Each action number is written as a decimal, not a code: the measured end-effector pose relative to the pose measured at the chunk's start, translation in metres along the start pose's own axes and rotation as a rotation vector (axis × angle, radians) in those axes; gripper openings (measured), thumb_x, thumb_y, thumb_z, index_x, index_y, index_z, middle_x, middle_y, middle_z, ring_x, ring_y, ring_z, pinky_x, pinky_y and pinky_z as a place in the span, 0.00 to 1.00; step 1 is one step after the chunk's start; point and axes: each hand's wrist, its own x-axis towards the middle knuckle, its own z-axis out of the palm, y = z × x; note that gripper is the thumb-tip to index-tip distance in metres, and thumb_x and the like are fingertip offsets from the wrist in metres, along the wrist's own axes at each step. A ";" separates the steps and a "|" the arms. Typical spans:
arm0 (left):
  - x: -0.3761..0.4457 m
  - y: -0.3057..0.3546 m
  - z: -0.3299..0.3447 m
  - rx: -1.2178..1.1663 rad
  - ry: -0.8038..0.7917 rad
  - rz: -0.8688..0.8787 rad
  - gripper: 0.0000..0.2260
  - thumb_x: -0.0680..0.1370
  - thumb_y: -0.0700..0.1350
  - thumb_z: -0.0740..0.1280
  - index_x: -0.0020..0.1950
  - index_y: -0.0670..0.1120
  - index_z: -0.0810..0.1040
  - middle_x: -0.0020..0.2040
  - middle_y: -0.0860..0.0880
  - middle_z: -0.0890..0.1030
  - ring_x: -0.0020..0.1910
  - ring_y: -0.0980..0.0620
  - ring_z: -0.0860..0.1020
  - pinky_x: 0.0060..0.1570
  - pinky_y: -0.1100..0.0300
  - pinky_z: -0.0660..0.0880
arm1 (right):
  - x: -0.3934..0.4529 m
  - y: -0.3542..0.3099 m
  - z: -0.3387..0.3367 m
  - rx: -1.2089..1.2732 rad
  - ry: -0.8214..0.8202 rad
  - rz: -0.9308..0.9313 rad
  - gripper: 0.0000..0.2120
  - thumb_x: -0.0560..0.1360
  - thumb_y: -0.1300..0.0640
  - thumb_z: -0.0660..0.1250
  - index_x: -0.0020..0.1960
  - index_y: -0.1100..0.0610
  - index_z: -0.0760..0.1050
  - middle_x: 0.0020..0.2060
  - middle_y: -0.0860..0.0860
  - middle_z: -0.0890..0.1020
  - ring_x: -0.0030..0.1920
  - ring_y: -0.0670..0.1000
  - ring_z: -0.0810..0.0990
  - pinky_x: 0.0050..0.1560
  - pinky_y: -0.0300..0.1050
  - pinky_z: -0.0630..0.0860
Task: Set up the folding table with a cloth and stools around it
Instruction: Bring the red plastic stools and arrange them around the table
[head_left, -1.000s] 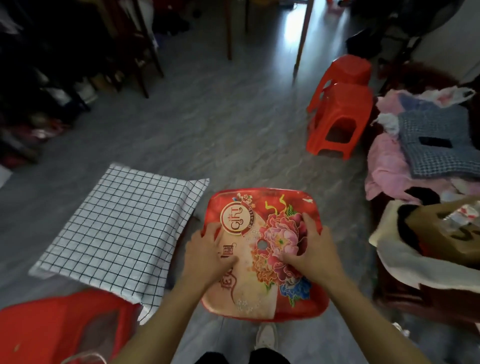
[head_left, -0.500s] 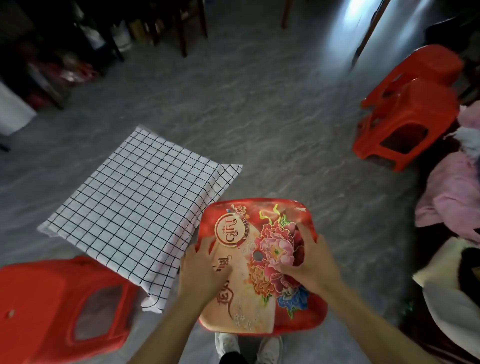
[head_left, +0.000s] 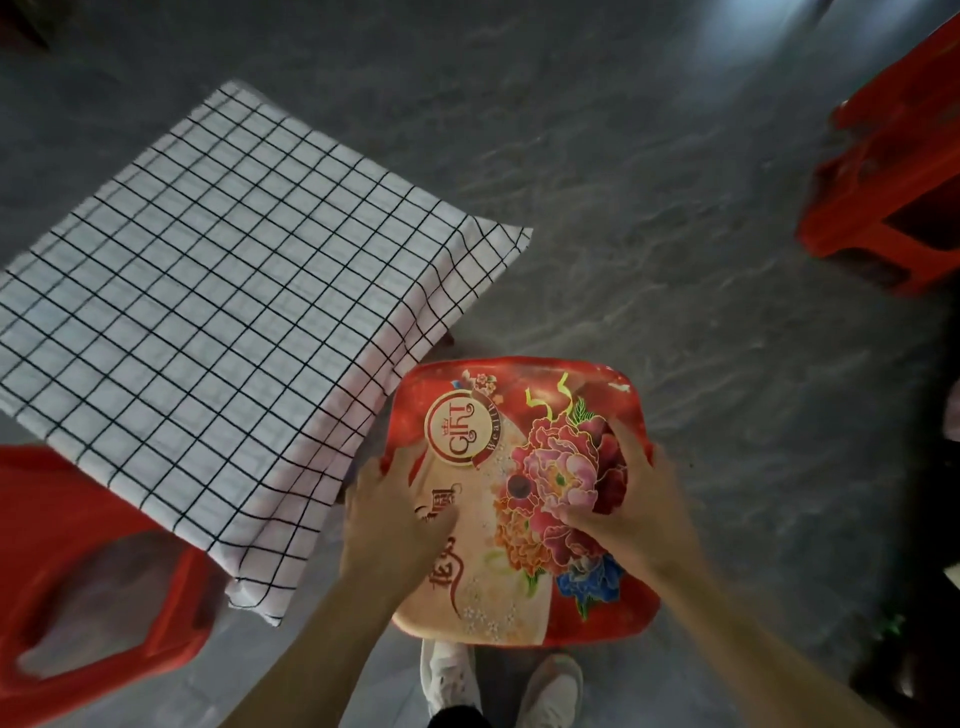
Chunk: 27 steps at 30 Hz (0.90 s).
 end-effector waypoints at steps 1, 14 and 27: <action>0.006 -0.005 0.007 0.001 -0.005 -0.003 0.32 0.69 0.57 0.73 0.70 0.60 0.63 0.63 0.49 0.69 0.65 0.46 0.67 0.62 0.46 0.69 | 0.007 0.005 0.009 0.002 -0.003 0.003 0.51 0.58 0.40 0.81 0.73 0.36 0.55 0.62 0.49 0.68 0.64 0.53 0.72 0.62 0.52 0.72; 0.035 -0.012 0.033 0.100 -0.106 -0.017 0.33 0.72 0.57 0.70 0.75 0.58 0.60 0.77 0.46 0.56 0.75 0.41 0.57 0.68 0.41 0.63 | 0.046 0.037 0.048 -0.095 -0.033 0.005 0.50 0.65 0.42 0.77 0.77 0.44 0.51 0.72 0.53 0.60 0.72 0.57 0.62 0.71 0.55 0.64; -0.052 0.104 -0.106 0.185 0.034 0.234 0.27 0.75 0.57 0.67 0.72 0.54 0.66 0.76 0.46 0.59 0.74 0.43 0.57 0.71 0.46 0.60 | -0.059 -0.049 -0.111 -0.277 -0.031 -0.169 0.38 0.74 0.39 0.67 0.77 0.46 0.52 0.74 0.54 0.61 0.75 0.55 0.55 0.73 0.53 0.60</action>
